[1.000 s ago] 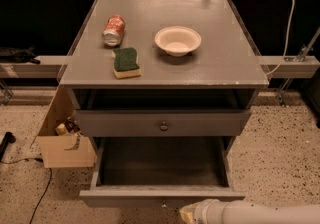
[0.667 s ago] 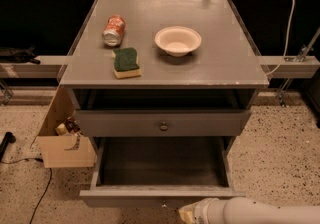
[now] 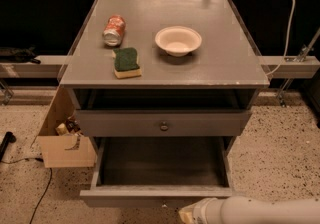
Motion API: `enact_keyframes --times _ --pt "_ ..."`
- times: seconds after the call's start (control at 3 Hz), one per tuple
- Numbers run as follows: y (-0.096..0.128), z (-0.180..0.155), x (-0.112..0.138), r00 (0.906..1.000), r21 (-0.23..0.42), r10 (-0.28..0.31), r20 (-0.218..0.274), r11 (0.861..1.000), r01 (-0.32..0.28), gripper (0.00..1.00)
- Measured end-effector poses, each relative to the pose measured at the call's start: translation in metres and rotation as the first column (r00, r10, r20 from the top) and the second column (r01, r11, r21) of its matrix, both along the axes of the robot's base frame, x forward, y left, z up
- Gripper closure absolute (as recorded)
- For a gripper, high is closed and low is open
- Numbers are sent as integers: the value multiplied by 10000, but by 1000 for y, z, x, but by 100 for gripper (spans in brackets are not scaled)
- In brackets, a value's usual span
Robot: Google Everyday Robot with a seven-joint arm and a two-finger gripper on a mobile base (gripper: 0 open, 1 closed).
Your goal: Close middle drawer
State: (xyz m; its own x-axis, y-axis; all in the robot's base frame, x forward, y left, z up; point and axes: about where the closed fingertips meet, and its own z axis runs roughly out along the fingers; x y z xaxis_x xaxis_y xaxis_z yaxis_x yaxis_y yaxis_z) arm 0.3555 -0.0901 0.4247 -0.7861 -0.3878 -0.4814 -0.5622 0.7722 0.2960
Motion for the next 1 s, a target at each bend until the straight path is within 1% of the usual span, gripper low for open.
enact_keyframes --times 0.33,0.67,1.0 --pt "-4 -20 6 9998 -708 189 -55 9973 -192 100" --pt "7 -23 14 9983 -868 579 -29 9945 -579 100" --pt "7 -23 14 9983 -868 579 -29 9945 -579 100"
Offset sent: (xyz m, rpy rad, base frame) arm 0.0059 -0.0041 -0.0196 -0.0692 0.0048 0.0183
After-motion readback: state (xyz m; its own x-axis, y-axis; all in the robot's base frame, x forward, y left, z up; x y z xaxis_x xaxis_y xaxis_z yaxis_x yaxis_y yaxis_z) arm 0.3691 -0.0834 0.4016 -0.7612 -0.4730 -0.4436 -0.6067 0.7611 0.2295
